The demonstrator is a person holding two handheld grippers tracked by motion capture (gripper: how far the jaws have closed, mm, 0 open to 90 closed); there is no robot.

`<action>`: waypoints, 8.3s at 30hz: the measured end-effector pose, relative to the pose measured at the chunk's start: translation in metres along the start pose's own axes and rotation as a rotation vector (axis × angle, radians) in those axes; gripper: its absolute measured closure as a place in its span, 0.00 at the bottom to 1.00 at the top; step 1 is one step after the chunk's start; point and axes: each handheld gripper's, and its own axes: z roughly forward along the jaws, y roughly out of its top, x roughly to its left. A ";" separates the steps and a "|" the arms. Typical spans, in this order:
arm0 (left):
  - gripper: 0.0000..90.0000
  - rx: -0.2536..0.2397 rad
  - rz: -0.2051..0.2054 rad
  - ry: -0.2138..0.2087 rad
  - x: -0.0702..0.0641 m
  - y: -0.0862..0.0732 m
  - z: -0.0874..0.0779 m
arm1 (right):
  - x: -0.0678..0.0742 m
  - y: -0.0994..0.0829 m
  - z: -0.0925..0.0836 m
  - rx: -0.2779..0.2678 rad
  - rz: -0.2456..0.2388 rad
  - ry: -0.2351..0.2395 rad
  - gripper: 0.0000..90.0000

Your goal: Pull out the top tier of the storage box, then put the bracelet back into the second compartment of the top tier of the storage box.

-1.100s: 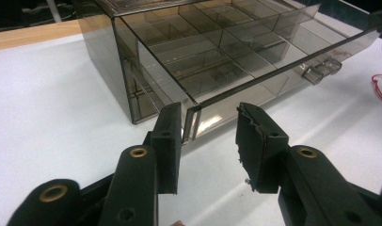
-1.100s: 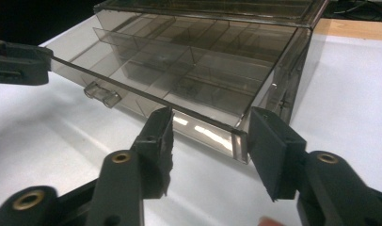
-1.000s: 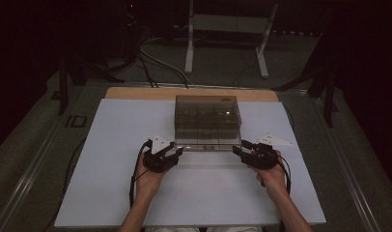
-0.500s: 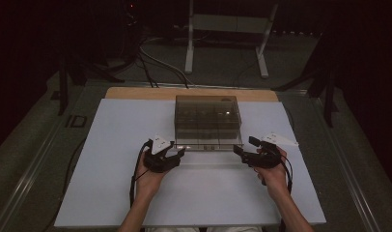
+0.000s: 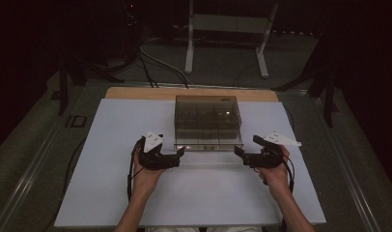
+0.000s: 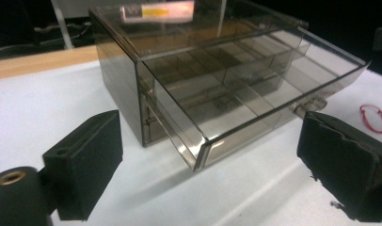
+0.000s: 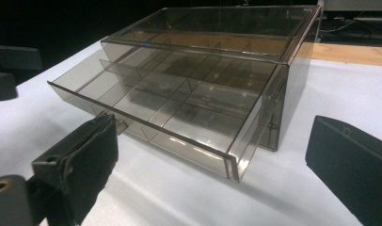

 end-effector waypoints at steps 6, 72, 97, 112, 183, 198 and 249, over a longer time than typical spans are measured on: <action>0.04 -0.024 0.008 -0.003 0.005 0.003 -0.008 | -0.002 0.002 -0.004 -0.017 -0.002 -0.008 0.02; 0.04 -0.092 -0.009 0.146 0.066 -0.031 -0.087 | -0.028 -0.011 -0.052 0.007 -0.033 -0.154 0.02; 0.04 -0.093 -0.016 0.155 0.066 -0.031 -0.087 | -0.031 -0.015 -0.045 0.169 -0.068 -0.189 0.02; 0.04 -0.100 -0.027 0.163 0.067 -0.031 -0.088 | -0.036 -0.022 -0.036 0.259 -0.087 -0.205 0.02; 0.04 -0.109 -0.027 0.157 0.064 -0.031 -0.087 | -0.045 -0.056 -0.002 0.486 -0.079 -0.225 0.08; 0.04 -0.109 -0.024 0.156 0.063 -0.031 -0.087 | -0.042 -0.051 -0.013 0.482 -0.066 -0.233 0.76; 0.04 -0.105 -0.031 0.157 0.063 -0.032 -0.086 | -0.030 -0.022 -0.025 0.426 -0.073 -0.178 1.00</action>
